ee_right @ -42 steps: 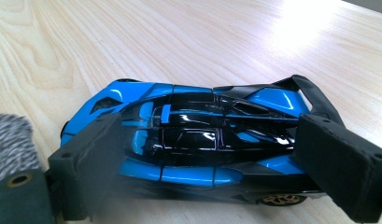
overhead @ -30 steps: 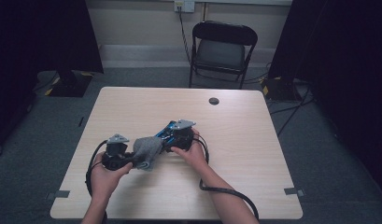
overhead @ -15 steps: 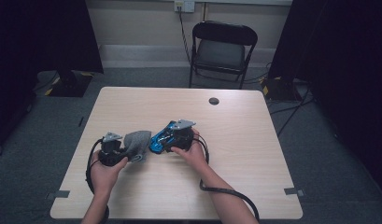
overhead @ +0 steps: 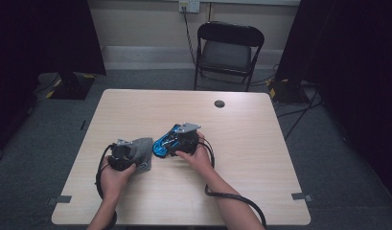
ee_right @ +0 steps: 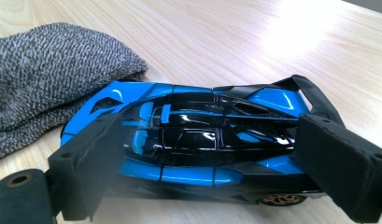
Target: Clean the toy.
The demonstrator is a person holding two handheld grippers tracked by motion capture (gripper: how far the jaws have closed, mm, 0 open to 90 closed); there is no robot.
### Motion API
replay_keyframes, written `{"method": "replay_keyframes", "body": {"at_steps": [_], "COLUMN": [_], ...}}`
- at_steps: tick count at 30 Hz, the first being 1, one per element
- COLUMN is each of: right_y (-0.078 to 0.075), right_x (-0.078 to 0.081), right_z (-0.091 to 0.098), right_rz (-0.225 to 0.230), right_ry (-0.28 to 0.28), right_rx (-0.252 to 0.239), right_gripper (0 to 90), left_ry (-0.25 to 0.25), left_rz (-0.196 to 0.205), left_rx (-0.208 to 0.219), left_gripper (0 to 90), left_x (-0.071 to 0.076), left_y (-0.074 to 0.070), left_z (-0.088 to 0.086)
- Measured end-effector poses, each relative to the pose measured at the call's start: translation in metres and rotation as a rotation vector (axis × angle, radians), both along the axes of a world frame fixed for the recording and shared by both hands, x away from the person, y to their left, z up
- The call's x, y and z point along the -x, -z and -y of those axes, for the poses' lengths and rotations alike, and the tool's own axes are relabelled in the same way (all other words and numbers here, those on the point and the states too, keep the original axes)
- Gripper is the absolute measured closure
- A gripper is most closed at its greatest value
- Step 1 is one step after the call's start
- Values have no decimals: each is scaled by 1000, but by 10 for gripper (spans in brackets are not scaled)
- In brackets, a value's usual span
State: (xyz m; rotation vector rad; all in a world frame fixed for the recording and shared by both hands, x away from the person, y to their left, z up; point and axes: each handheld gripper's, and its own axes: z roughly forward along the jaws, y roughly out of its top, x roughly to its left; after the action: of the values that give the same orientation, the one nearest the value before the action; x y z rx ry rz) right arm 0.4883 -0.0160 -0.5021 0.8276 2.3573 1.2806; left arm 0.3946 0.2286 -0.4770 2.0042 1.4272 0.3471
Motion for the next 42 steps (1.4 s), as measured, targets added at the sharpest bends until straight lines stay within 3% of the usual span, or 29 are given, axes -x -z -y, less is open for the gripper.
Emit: {"method": "replay_keyframes", "body": {"at_steps": [22, 42], "right_y": [0, 0], "right_x": [0, 0], "right_z": [0, 0], "right_rz": [1, 0], "right_ry": [-1, 0], "right_rx": [1, 0], "right_gripper": [86, 86], "left_ry": [103, 229], "left_rz": [-91, -142], "left_rx": [34, 72], "left_gripper": [722, 722], "left_x": [14, 33], "left_y": [-4, -6], "left_z": [25, 69]}}
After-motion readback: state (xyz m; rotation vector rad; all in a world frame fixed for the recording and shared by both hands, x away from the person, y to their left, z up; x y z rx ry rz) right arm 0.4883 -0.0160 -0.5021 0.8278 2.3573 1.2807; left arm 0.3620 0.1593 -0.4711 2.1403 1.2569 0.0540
